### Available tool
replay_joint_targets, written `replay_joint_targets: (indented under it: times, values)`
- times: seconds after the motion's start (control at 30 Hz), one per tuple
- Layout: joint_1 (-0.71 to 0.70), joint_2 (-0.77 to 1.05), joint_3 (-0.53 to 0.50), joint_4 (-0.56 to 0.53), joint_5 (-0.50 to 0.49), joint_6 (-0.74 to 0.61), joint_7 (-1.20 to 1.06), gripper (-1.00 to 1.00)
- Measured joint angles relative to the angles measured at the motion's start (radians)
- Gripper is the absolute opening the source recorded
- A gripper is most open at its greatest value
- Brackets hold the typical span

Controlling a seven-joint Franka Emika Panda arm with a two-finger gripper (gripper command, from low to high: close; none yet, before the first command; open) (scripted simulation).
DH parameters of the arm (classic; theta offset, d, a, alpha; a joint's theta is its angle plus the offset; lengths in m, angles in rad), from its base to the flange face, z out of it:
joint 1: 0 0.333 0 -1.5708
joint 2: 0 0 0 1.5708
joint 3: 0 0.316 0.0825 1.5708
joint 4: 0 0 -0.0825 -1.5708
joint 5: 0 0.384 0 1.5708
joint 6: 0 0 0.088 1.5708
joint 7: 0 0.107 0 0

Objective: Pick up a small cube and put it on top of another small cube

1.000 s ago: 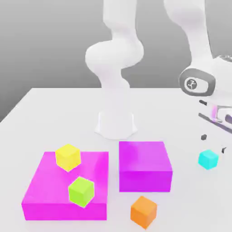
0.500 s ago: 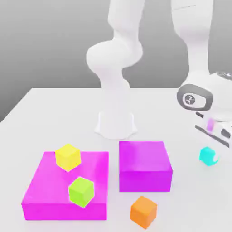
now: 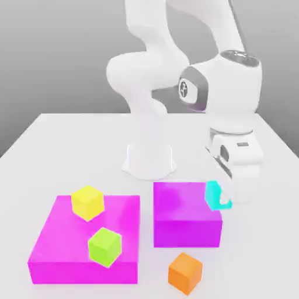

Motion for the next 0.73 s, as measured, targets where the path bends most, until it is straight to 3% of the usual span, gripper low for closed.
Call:
replay_joint_targets:
  times: [0.4,0.6,0.63,0.73]
  values:
    - [-0.400,-0.259,-0.285,-0.062,-0.174,-0.193,-0.172,-1.00]
    - [-0.396,-0.105,-0.352,-0.099,-0.165,-0.005,-0.208,-1.00]
    - [-0.392,-0.072,-0.360,-0.105,-0.161,0.034,-0.213,1.00]
    - [-0.392,-0.072,-0.360,-0.105,-0.161,0.034,-0.213,1.00]
